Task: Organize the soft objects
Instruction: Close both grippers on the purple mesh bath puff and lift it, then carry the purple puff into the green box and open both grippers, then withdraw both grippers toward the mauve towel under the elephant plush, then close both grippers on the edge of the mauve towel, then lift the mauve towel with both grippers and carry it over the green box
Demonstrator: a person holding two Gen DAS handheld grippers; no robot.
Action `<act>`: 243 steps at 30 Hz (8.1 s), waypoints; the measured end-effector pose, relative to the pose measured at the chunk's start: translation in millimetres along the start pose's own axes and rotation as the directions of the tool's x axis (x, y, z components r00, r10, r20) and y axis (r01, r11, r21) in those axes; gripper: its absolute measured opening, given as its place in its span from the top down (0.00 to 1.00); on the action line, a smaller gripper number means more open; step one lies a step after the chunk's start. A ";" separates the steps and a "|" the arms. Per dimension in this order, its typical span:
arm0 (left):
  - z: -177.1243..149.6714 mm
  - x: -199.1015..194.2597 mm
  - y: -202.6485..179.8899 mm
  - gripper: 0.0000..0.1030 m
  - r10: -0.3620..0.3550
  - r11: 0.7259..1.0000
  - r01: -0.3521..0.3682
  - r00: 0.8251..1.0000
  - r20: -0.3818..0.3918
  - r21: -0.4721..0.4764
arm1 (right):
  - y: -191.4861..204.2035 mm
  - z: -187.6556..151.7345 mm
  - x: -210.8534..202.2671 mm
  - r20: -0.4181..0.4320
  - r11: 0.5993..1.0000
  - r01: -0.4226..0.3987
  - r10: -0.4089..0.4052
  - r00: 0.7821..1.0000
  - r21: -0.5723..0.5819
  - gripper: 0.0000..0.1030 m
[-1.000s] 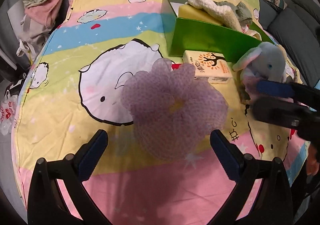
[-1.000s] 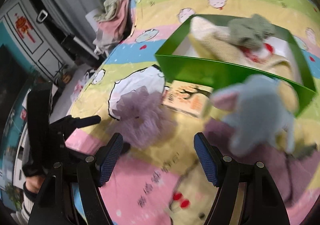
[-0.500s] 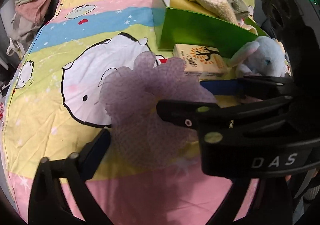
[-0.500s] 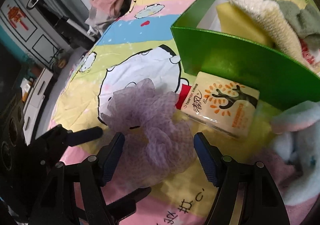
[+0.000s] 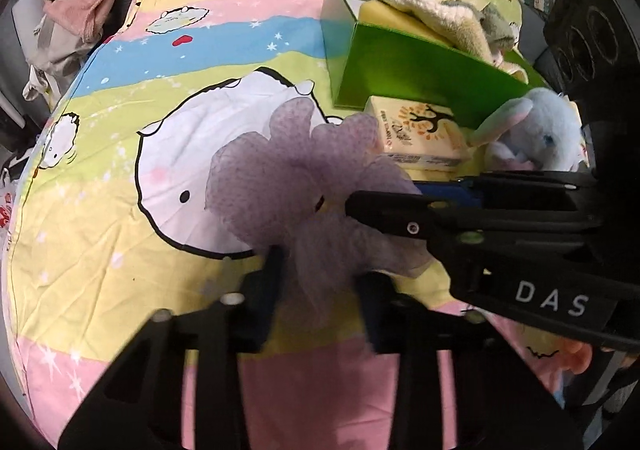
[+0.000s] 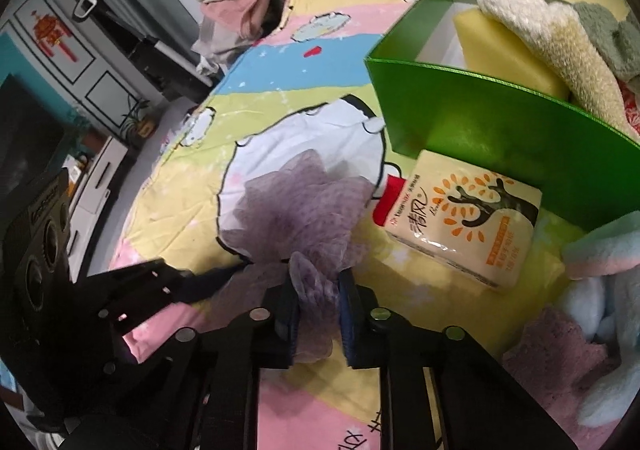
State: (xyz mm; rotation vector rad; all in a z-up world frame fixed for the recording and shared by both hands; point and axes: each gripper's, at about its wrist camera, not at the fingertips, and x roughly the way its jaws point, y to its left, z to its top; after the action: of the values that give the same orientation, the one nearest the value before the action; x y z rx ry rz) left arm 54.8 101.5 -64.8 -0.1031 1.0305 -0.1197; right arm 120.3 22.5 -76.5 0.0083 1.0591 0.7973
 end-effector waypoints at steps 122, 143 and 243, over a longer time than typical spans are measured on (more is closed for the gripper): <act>70.5 -77.6 -77.8 0.01 -0.069 0.996 0.078 0.987 0.145 -0.052 | -120.0 -55.7 -238.1 0.352 0.937 0.241 -0.321 0.879 0.253 0.38; 1.6 -15.9 -128.1 0.01 -0.181 0.983 0.175 0.977 0.111 0.057 | -134.0 -139.6 -198.0 0.294 0.933 0.253 -0.324 0.899 0.256 0.38; 181.3 -72.7 -122.7 0.88 -0.194 0.981 0.181 0.919 0.342 0.069 | -76.2 56.4 -217.5 0.567 0.957 0.291 -0.240 0.788 0.001 0.79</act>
State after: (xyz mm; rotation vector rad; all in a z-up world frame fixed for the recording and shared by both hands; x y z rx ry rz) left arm 167.5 -3.8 106.8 -0.1839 0.6621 -0.2852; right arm 155.5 -140.3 92.3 0.0191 0.4440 0.5280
